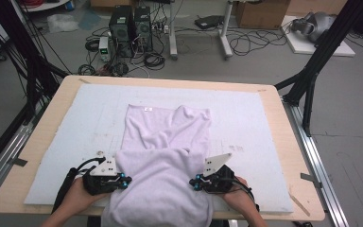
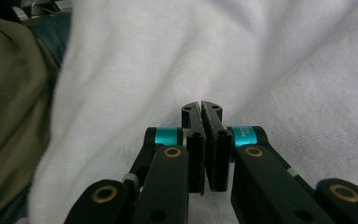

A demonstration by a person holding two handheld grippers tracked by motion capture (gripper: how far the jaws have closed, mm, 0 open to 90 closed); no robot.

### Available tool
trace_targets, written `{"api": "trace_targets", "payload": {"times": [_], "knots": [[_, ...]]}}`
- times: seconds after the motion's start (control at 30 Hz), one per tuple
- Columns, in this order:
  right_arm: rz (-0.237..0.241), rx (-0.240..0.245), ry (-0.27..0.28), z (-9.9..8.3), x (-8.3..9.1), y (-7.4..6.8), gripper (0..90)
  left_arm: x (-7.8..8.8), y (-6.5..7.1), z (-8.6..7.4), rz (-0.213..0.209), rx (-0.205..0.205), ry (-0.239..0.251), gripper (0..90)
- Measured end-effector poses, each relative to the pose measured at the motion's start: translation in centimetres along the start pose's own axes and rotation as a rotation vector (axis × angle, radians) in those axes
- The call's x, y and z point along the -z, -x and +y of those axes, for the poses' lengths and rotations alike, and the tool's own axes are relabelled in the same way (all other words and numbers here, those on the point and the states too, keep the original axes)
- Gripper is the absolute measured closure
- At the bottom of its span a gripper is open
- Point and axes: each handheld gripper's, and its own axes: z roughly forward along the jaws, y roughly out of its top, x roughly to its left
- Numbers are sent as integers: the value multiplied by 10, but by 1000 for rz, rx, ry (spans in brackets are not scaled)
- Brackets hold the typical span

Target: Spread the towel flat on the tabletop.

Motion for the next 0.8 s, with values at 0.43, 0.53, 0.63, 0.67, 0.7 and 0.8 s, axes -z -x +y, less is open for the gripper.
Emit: {"api": "trace_targets", "payload": {"times": [0.43, 0.53, 0.63, 0.67, 0.7, 0.8], "knots": [[26, 48, 135, 10, 40, -42, 770, 43, 28, -8, 13, -15, 83, 676], [-37, 11, 143, 7, 45, -27, 745, 37, 13, -5, 43, 2, 87, 654], [-92, -39, 106, -1, 39, -9, 730, 24, -1, -4, 65, 29, 60, 635], [-90, -45, 90, -4, 35, -5, 724, 17, -5, -4, 71, 30, 44, 627], [-81, -53, 76, -7, 29, -2, 708, 13, -7, -4, 77, 36, 35, 622], [-77, -59, 21, -10, 14, 0, 684, -1, -14, -8, 74, 55, -21, 626]]}}
